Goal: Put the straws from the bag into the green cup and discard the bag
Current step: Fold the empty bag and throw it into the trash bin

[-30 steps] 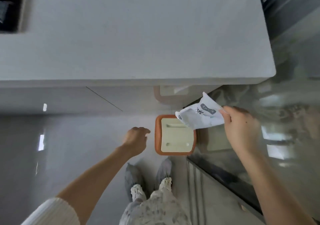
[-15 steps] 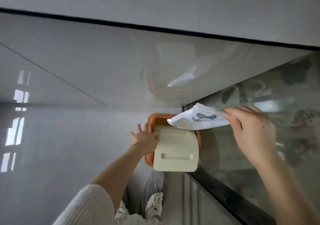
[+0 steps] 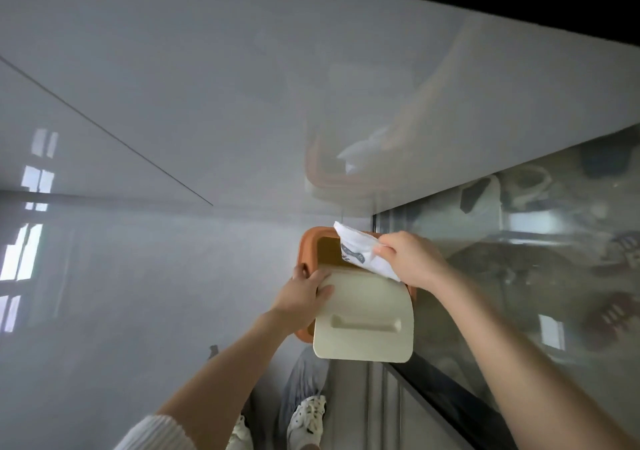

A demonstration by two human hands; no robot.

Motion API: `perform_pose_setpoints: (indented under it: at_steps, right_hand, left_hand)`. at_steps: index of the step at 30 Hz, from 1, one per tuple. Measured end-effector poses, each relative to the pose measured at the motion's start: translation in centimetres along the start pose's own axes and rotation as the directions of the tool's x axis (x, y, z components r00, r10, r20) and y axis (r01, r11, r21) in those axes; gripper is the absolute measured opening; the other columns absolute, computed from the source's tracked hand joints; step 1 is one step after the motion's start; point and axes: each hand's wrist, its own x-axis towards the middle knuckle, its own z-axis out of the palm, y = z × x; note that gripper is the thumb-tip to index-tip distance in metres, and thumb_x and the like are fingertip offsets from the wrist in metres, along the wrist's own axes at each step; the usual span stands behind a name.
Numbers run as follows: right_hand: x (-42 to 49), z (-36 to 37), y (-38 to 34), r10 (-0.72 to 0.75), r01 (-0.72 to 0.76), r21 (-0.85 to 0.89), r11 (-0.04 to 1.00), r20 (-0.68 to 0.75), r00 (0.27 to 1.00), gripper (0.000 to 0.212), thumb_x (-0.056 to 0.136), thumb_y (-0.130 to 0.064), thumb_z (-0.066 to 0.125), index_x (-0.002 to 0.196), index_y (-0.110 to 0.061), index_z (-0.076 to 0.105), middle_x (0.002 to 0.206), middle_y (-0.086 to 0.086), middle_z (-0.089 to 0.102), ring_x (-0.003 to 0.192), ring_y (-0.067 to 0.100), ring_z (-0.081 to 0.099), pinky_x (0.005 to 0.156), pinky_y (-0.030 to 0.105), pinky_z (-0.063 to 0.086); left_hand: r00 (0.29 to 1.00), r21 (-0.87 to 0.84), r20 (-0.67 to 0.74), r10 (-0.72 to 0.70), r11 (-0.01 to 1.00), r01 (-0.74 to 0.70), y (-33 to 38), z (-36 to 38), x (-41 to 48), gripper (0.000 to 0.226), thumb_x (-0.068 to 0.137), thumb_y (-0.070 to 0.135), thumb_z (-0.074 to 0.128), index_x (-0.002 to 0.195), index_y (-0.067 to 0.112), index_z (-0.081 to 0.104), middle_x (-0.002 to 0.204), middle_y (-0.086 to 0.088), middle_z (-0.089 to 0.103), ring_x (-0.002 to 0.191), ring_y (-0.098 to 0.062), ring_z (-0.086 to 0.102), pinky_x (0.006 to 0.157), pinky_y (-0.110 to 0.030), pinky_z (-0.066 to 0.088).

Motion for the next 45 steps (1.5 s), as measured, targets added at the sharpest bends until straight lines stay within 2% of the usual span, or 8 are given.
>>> perform_pose_setpoints:
  at_steps: [7,11,20,23,26,32,37,45]
  right_hand:
    - [5.3,3.7,-0.6,0.192,-0.167,-0.122,0.978,0.241,0.951,0.023,0.093,-0.034,0.049,0.084,-0.021,0.066,0.085,0.002,0.060,0.090,0.026,0.056,0.069,0.028,0.042]
    - [7.4,6.8,-1.3,0.127,-0.112,-0.430,0.896,0.006,0.992,0.022,0.090,-0.028,0.056,0.106,-0.017,0.067,0.111,0.004,0.068,0.110,0.022,0.056,0.077,0.027,0.039]
    - [7.6,8.4,-1.3,0.166,-0.223,-0.229,0.947,-0.246,0.955,0.010,0.090,-0.008,0.054,0.080,-0.010,0.056,0.077,0.009,0.061,0.076,0.031,0.059,0.056,0.028,0.032]
    - [6.8,8.7,-2.0,0.175,-0.176,-0.028,0.984,-0.047,0.983,0.036,0.093,-0.015,0.047,0.058,-0.016,0.043,0.069,0.009,0.048,0.072,0.026,0.044,0.047,0.025,0.030]
    - [6.5,9.3,-2.3,0.176,-0.220,0.087,0.972,0.356,0.918,0.052,0.101,-0.040,0.022,0.125,-0.011,0.057,0.140,0.015,0.049,0.127,0.032,0.045,0.109,0.042,0.029]
    - [6.7,10.8,-3.1,0.270,-0.198,-0.188,0.962,0.543,0.795,0.060,0.099,-0.041,0.006,0.149,-0.012,0.022,0.159,0.013,0.016,0.146,0.037,0.009,0.115,0.057,-0.008]
    - [4.8,10.9,-2.8,0.163,-0.114,-0.170,0.979,0.308,0.937,0.049,0.098,-0.041,0.018,0.130,-0.025,0.051,0.136,0.009,0.056,0.129,0.034,0.045,0.116,0.057,0.007]
    - [-1.4,10.0,-1.0,-0.114,0.112,-0.109,0.988,-0.003,0.994,0.046,0.100,-0.032,0.031,0.146,-0.028,0.031,0.156,-0.004,0.030,0.144,0.015,0.023,0.119,0.040,0.012]
  left_hand:
    - [0.998,-0.088,-0.034,0.053,0.995,-0.056,-1.4,1.7,-0.8,0.042,0.098,0.033,0.039,0.139,0.023,0.037,0.152,-0.014,0.018,0.120,-0.035,0.050,0.102,-0.034,0.040]
    - [0.989,-0.110,-0.073,0.129,0.984,-0.137,-2.4,2.6,-1.2,0.046,0.098,0.029,0.043,0.143,0.023,0.034,0.153,-0.011,0.014,0.124,-0.030,0.048,0.103,-0.025,0.035]
    - [0.980,-0.145,-0.109,0.164,0.973,-0.179,-2.9,2.9,-1.2,0.047,0.098,0.028,0.044,0.143,0.024,0.032,0.153,-0.011,0.014,0.123,-0.029,0.050,0.104,-0.025,0.037]
    - [0.984,-0.153,-0.117,0.137,0.976,-0.154,-2.8,2.6,-1.0,0.045,0.098,0.029,0.043,0.142,0.024,0.033,0.151,-0.012,0.017,0.125,-0.030,0.048,0.108,-0.031,0.038]
    - [0.979,-0.124,-0.117,0.165,0.976,-0.180,-2.7,2.7,-1.3,0.042,0.099,0.029,0.040,0.140,0.021,0.036,0.151,-0.010,0.017,0.124,-0.029,0.047,0.107,-0.028,0.036]
    - [0.981,-0.078,-0.082,0.177,0.980,-0.184,-3.5,4.1,-1.8,0.044,0.097,0.032,0.043,0.140,0.025,0.038,0.154,-0.015,0.013,0.127,-0.031,0.046,0.109,-0.032,0.037]
    - [0.985,-0.011,-0.036,0.166,0.986,-0.167,-3.6,4.9,-2.9,0.057,0.098,0.029,0.042,0.148,0.037,0.016,0.157,-0.015,-0.001,0.127,-0.034,0.046,0.106,-0.037,0.043]
    - [0.984,-0.010,-0.155,0.093,0.995,-0.096,-1.9,4.1,-1.8,0.057,0.101,0.023,0.038,0.150,0.034,0.011,0.159,-0.015,-0.003,0.131,-0.033,0.043,0.104,-0.035,0.043]
